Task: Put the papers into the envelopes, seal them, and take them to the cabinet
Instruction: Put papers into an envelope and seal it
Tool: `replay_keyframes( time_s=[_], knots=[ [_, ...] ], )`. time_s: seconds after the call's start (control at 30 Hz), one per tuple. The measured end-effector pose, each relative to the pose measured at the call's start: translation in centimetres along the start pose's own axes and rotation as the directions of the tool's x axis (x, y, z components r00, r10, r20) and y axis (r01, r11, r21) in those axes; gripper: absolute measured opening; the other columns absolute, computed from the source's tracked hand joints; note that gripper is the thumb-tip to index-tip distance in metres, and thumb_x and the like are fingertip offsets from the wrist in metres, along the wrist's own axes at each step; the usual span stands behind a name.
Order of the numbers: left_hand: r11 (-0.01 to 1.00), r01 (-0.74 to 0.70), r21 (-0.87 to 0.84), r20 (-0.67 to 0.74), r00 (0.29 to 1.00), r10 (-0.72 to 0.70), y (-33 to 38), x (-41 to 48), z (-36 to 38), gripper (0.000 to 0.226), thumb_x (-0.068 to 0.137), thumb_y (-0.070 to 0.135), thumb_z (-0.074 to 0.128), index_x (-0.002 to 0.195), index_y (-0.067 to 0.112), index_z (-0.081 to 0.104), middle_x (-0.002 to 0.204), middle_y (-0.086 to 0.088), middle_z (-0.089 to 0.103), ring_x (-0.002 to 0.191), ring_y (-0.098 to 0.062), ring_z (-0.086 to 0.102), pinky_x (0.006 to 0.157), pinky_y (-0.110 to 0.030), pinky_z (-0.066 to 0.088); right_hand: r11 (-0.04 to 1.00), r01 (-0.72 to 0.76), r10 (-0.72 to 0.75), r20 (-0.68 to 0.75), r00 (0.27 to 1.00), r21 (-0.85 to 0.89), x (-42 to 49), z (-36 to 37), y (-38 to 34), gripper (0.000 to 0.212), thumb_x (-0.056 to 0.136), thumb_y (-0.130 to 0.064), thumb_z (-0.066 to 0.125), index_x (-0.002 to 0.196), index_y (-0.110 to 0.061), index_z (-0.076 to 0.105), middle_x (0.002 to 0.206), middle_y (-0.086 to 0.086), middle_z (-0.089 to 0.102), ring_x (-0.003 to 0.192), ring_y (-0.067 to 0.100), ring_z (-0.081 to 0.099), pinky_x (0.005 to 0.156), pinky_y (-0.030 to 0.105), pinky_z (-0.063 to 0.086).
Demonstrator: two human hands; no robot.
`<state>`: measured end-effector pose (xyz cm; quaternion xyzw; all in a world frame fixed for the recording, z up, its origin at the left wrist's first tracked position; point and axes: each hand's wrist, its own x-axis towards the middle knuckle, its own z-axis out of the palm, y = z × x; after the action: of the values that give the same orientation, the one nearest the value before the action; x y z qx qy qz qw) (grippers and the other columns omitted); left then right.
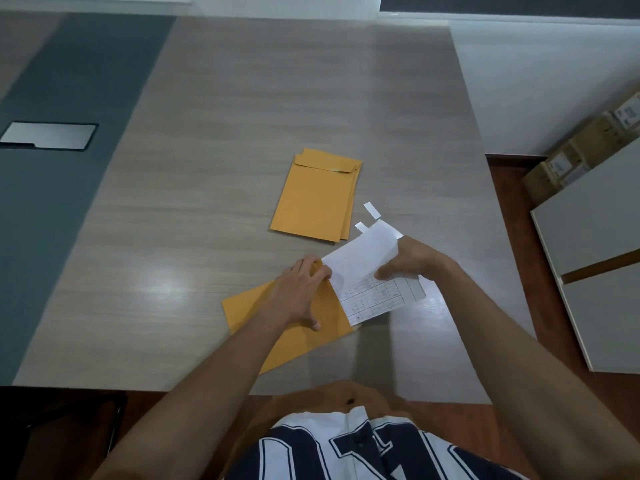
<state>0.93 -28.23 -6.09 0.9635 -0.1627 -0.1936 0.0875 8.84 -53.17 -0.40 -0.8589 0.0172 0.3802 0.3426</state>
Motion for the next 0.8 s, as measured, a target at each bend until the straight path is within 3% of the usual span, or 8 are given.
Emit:
replay_keyframes(
  time_s=[0.1, 0.23, 0.3, 0.4, 0.6, 0.7, 0.8],
  knots=[
    [1.0, 0.022, -0.02, 0.025, 0.999, -0.021, -0.2, -0.1, 0.1, 0.119, 0.048, 0.056, 0.091, 0.144, 0.035, 0.024, 0.154, -0.006, 0.019, 0.142, -0.025, 0.024, 0.114, -0.037, 0.03, 0.999, -0.026, 0.028, -0.075, 0.997, 0.032, 0.6, 1.3, 1.0, 0.04, 0.062, -0.018, 0.086, 0.099, -0.013, 0.07, 0.098, 0.003, 0.072, 0.098, 0.021, 0.067, 0.088, 0.04, 0.055],
    [0.997, 0.072, 0.022, 0.03, 0.997, -0.072, 0.4, -1.0, 1.0, 0.145, 0.047, 0.071, 0.083, 0.151, 0.035, -0.011, 0.159, -0.015, 0.009, 0.148, -0.034, 0.008, 0.12, -0.049, 0.017, 0.984, -0.01, 0.053, -0.238, 0.97, 0.178, 0.4, 2.6, 2.0, 0.031, 0.07, -0.021, 0.083, 0.099, -0.016, 0.073, 0.097, -0.002, 0.071, 0.093, 0.016, 0.065, 0.071, 0.027, 0.05],
    [0.996, 0.075, 0.045, 0.025, 0.997, -0.077, 1.0, -1.3, 1.6, 0.15, 0.045, 0.074, 0.081, 0.149, 0.035, -0.02, 0.16, -0.016, 0.004, 0.149, -0.037, 0.002, 0.12, -0.054, 0.012, 0.983, -0.008, 0.062, -0.291, 0.955, 0.186, 0.4, 3.2, 2.6, 0.027, 0.078, -0.019, 0.077, 0.104, -0.014, 0.072, 0.102, 0.002, 0.072, 0.097, 0.021, 0.065, 0.08, 0.031, 0.052],
    [0.994, 0.082, 0.066, 0.034, 0.996, -0.084, 1.5, -1.3, 1.8, 0.153, 0.045, 0.075, 0.08, 0.148, 0.034, -0.025, 0.16, -0.019, 0.001, 0.149, -0.039, -0.002, 0.119, -0.058, 0.008, 0.984, -0.05, 0.101, -0.309, 0.946, 0.17, 0.5, 4.1, 3.2, 0.03, 0.083, -0.019, 0.072, 0.112, -0.013, 0.069, 0.109, 0.005, 0.071, 0.104, 0.025, 0.064, 0.092, 0.039, 0.052],
    [0.995, 0.062, 0.073, 0.017, 0.998, -0.063, 2.0, -1.3, 1.4, 0.15, 0.047, 0.074, 0.077, 0.149, 0.031, -0.024, 0.155, -0.022, 0.01, 0.145, -0.04, 0.007, 0.118, -0.058, 0.011, 0.954, -0.02, 0.089, -0.217, 0.972, 0.3, 0.4, 5.8, 2.7, 0.032, 0.084, -0.015, 0.071, 0.116, -0.011, 0.067, 0.112, 0.005, 0.069, 0.105, 0.025, 0.064, 0.093, 0.044, 0.053],
    [0.997, 0.015, 0.069, -0.01, 1.0, -0.014, 2.4, -1.6, 1.3, 0.148, 0.048, 0.074, 0.074, 0.149, 0.03, -0.025, 0.154, -0.021, 0.012, 0.144, -0.039, 0.01, 0.117, -0.058, 0.013, 0.959, 0.021, 0.038, -0.2, 0.979, 0.283, 0.1, 6.7, 1.4, 0.028, 0.084, -0.016, 0.069, 0.112, -0.012, 0.068, 0.107, 0.004, 0.07, 0.099, 0.023, 0.065, 0.088, 0.04, 0.054],
    [0.999, -0.016, 0.051, -0.029, 0.999, 0.017, 2.7, -1.6, 1.2, 0.149, 0.048, 0.075, 0.074, 0.149, 0.03, -0.025, 0.156, -0.02, 0.011, 0.145, -0.038, 0.01, 0.118, -0.058, 0.014, 0.962, 0.046, 0.003, -0.178, 0.984, 0.268, -0.1, 7.6, 0.5, 0.017, 0.086, -0.018, 0.07, 0.102, -0.016, 0.066, 0.095, -0.001, 0.067, 0.087, 0.016, 0.063, 0.072, 0.029, 0.051]
  ],
)
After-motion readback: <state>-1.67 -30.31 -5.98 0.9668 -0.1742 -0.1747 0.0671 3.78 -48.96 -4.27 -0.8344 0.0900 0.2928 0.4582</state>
